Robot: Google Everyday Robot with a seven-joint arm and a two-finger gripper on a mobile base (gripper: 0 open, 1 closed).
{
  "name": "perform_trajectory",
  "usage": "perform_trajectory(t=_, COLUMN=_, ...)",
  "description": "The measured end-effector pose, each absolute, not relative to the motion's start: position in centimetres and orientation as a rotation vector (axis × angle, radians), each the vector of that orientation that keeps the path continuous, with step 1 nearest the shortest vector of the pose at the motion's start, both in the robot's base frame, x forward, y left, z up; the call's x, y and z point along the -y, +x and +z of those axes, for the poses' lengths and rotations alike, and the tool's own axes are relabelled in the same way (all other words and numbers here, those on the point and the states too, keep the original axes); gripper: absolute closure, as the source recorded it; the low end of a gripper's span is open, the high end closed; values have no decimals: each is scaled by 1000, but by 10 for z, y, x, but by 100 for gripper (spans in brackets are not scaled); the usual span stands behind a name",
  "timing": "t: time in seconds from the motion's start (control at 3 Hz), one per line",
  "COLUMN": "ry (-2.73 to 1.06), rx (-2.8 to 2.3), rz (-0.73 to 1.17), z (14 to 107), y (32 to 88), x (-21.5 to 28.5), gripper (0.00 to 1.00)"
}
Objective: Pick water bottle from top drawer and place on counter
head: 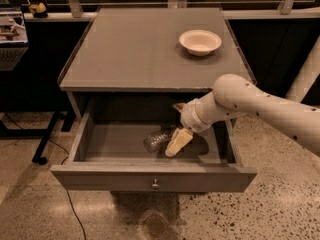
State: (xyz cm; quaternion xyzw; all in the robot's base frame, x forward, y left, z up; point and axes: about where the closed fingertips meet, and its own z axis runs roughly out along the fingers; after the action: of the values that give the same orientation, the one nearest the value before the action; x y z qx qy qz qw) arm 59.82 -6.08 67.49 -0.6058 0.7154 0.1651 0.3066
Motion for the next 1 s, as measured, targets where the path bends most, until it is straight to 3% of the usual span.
perform_trajectory(t=1.0, ry=-1544, rx=-1937, rz=415, z=651, y=594, x=68, gripper=0)
